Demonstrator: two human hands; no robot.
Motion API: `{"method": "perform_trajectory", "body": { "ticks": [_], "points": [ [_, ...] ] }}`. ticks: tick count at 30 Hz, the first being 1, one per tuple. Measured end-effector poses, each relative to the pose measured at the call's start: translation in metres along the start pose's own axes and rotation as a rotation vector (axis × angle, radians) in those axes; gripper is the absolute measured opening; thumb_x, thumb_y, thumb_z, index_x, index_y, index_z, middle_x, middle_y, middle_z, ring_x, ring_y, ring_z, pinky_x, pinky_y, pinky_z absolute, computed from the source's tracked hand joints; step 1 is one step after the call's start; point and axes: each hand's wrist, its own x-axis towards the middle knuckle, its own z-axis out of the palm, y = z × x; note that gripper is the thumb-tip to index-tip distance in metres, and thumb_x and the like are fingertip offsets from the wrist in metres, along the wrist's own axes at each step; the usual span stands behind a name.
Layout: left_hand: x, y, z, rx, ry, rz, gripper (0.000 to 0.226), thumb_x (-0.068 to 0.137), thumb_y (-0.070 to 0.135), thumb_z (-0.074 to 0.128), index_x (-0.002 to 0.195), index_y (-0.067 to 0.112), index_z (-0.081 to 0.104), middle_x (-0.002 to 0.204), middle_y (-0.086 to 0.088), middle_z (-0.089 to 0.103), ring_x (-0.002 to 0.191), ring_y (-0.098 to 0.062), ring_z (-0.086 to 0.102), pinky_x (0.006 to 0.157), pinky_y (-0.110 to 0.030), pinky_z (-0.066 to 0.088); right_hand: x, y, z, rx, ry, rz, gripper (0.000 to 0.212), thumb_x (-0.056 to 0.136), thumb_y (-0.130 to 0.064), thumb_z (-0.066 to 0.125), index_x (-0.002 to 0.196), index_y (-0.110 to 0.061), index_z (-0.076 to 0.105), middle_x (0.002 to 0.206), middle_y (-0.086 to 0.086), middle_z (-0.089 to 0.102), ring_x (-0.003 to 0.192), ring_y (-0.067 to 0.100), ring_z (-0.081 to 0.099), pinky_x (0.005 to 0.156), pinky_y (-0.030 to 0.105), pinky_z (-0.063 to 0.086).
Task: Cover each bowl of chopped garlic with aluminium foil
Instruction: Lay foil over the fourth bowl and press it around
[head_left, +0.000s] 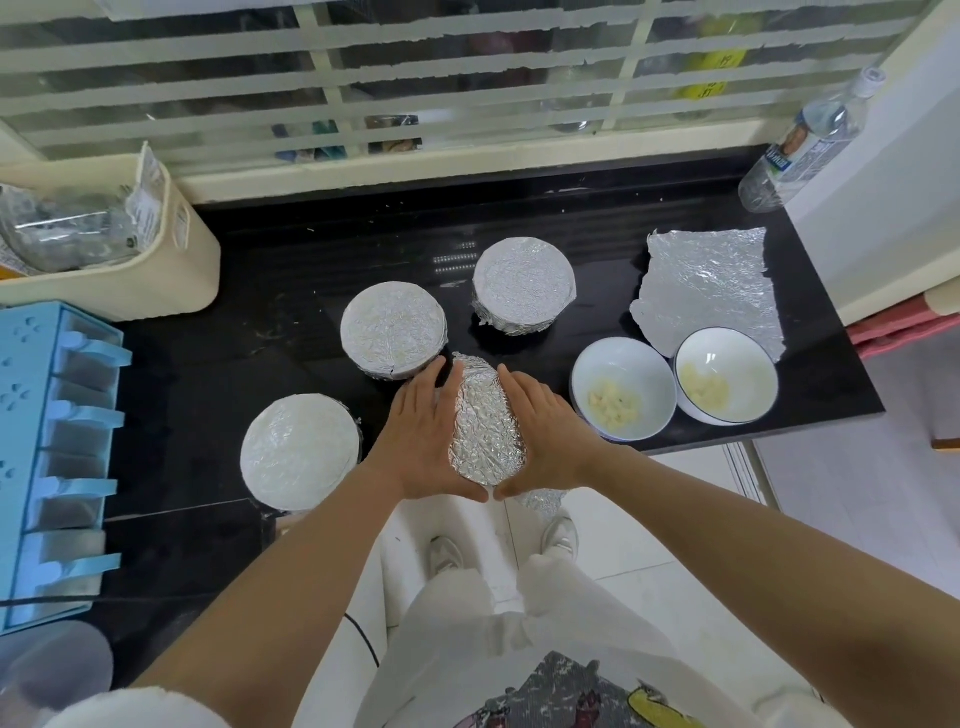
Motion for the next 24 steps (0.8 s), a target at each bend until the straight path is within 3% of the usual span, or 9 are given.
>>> {"method": "perform_trajectory", "body": {
  "ticks": [3,7,11,17,24],
  "points": [
    [-0.005,0.003,-0.003,0.005,0.003,0.009,0.153,0.044,0.098,0.048,0.154,0.013,-0.016,0.162,-0.011,-0.017,0.15,-0.026,-0.014,0.12,-0.04,-0.005,0.0,-0.001,0.0,-0.008,-0.006,-0.005,0.145,0.053,-0.075,0.075,0.151,-0.02,-0.016,0.16,0.0,-0.001,0.147,0.024,0.01,0.12,0.039,0.015],
    [0.003,0.015,-0.007,0.057,0.029,0.119,0.146,0.053,0.097,0.048,0.156,0.008,-0.003,0.164,-0.012,-0.01,0.152,-0.025,-0.009,0.123,-0.045,0.003,0.001,-0.001,0.001,-0.023,0.01,-0.001,0.147,0.05,-0.076,0.075,0.153,-0.017,-0.012,0.159,0.003,0.005,0.145,0.025,0.014,0.119,0.04,0.021],
    [0.014,0.022,-0.004,0.084,-0.067,0.108,0.15,0.051,0.092,0.056,0.153,0.013,-0.021,0.162,-0.008,-0.021,0.15,-0.023,-0.02,0.123,-0.043,-0.004,0.003,0.001,0.001,-0.037,0.018,-0.012,0.149,0.047,-0.072,0.078,0.153,-0.014,-0.008,0.158,0.004,0.01,0.144,0.025,0.017,0.118,0.041,0.024],
    [0.011,0.014,0.002,0.111,-0.087,0.108,0.148,0.056,0.078,0.071,0.154,0.005,-0.013,0.161,-0.017,0.003,0.149,-0.031,0.008,0.123,-0.041,0.009,-0.001,0.007,-0.002,-0.003,-0.041,-0.043,0.149,0.053,-0.059,0.086,0.151,-0.014,-0.018,0.161,0.002,-0.007,0.149,0.022,-0.001,0.122,0.039,0.011],
    [0.011,0.014,0.005,0.15,-0.066,0.077,0.148,0.058,0.078,0.07,0.153,0.001,-0.013,0.159,-0.018,0.01,0.147,-0.032,0.015,0.121,-0.04,0.01,-0.001,0.007,0.002,0.015,-0.019,-0.01,0.151,0.051,-0.057,0.087,0.152,-0.011,-0.015,0.16,0.006,0.003,0.147,0.024,0.01,0.12,0.041,0.019]
  ]
}}
